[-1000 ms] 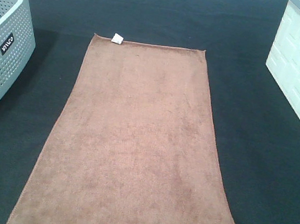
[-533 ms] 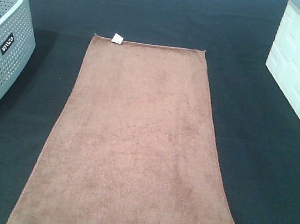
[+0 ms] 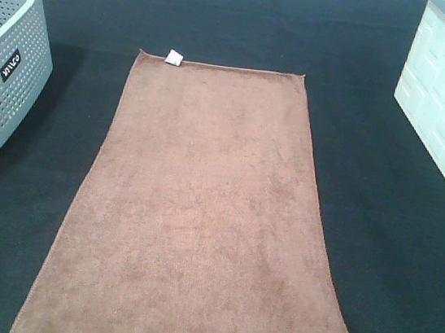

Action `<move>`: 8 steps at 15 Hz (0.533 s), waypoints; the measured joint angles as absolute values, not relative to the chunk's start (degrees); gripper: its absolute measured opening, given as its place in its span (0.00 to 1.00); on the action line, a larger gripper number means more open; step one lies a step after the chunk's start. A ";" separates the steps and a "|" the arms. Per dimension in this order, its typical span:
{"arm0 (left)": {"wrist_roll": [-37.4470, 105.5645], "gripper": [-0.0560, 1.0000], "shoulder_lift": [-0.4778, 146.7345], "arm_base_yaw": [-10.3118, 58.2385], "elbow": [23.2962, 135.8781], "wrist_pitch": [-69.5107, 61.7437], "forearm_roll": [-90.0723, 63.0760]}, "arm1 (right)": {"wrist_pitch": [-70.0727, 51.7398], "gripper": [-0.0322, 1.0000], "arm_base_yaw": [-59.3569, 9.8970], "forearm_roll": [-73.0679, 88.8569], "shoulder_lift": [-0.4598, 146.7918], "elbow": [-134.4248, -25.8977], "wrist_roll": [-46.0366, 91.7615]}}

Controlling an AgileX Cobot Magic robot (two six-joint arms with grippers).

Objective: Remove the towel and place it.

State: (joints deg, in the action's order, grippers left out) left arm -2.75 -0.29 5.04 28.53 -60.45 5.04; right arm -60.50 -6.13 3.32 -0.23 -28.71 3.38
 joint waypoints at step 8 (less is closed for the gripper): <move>-2.92 0.99 -0.29 4.58 28.53 -60.39 3.90 | -60.50 0.94 -6.13 2.92 -0.23 -28.71 2.81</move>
State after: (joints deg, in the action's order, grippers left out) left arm -2.92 -0.29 4.58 28.53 -60.39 3.90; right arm -60.50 -6.13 2.92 -0.23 -28.71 2.81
